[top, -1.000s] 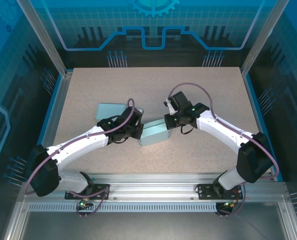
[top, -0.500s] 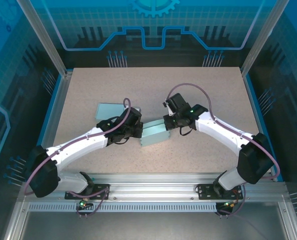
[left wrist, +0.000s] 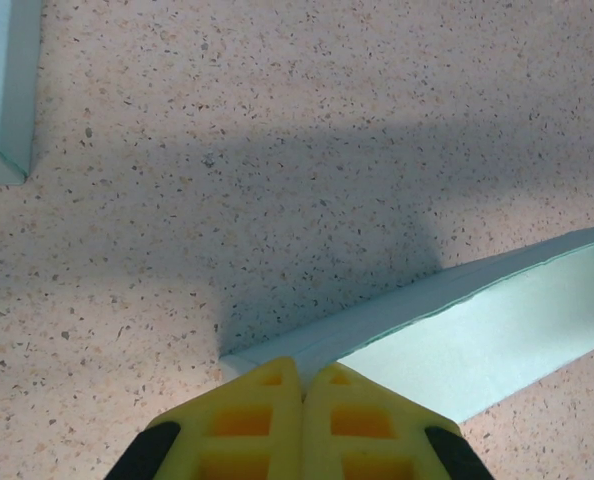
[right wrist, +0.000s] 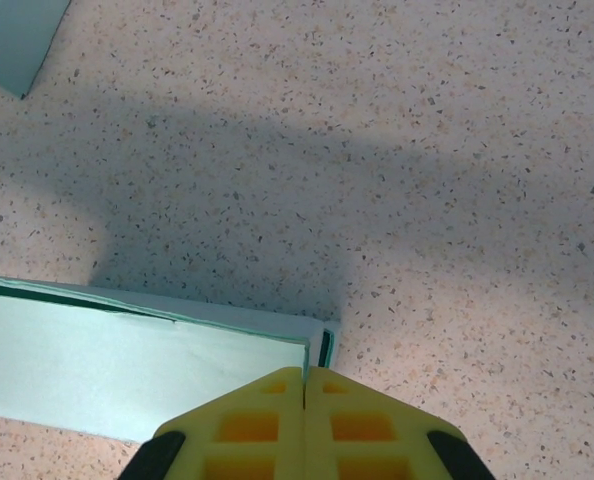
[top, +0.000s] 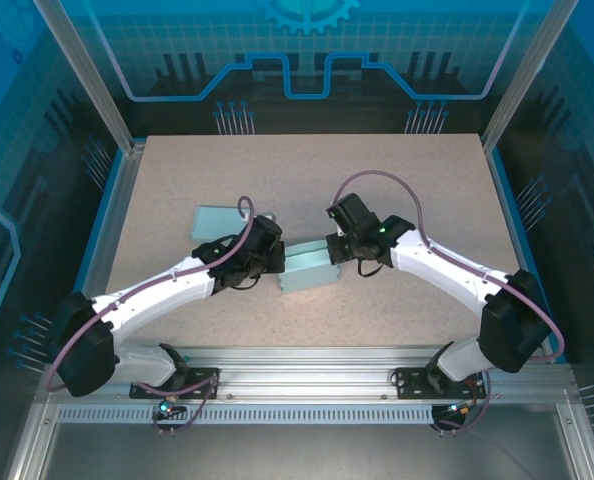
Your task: Fold the paper box
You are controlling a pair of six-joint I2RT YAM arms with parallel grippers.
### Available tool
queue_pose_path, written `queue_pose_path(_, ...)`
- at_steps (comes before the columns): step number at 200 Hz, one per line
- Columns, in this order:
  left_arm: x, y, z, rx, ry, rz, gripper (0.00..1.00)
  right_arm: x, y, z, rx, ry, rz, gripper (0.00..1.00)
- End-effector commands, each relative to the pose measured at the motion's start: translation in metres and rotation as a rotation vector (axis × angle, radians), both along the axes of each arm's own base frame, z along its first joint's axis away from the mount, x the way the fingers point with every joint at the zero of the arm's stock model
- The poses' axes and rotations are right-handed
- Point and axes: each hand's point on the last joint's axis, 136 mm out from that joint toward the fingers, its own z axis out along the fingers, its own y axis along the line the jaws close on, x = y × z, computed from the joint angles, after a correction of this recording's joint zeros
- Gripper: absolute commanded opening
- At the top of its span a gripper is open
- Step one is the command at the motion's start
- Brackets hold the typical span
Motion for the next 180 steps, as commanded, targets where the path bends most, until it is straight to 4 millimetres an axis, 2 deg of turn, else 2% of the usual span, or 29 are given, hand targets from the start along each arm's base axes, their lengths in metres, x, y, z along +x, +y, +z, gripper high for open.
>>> queue_pose_path(1,0.001,-0.008,-0.004,-0.051,-0.006,0.029,0.00,-0.023,0.015,-0.009,0.042,0.054,0.041,0.00)
queue_pose_path(47,-0.008,-0.002,-0.030,-0.008,0.009,0.054,0.00,-0.024,0.008,-0.008,0.046,0.029,0.005,0.00)
queue_pose_path(77,-0.010,0.004,-0.034,0.048,-0.003,0.054,0.00,-0.025,0.001,-0.007,0.055,-0.008,-0.021,0.00)
queue_pose_path(116,-0.009,0.001,-0.027,0.011,-0.029,0.060,0.00,-0.026,-0.005,-0.006,0.076,-0.061,-0.042,0.00)
queue_pose_path(180,0.016,-0.024,0.009,-0.056,-0.162,0.026,0.00,-0.011,-0.001,0.004,0.100,-0.159,-0.049,0.00)
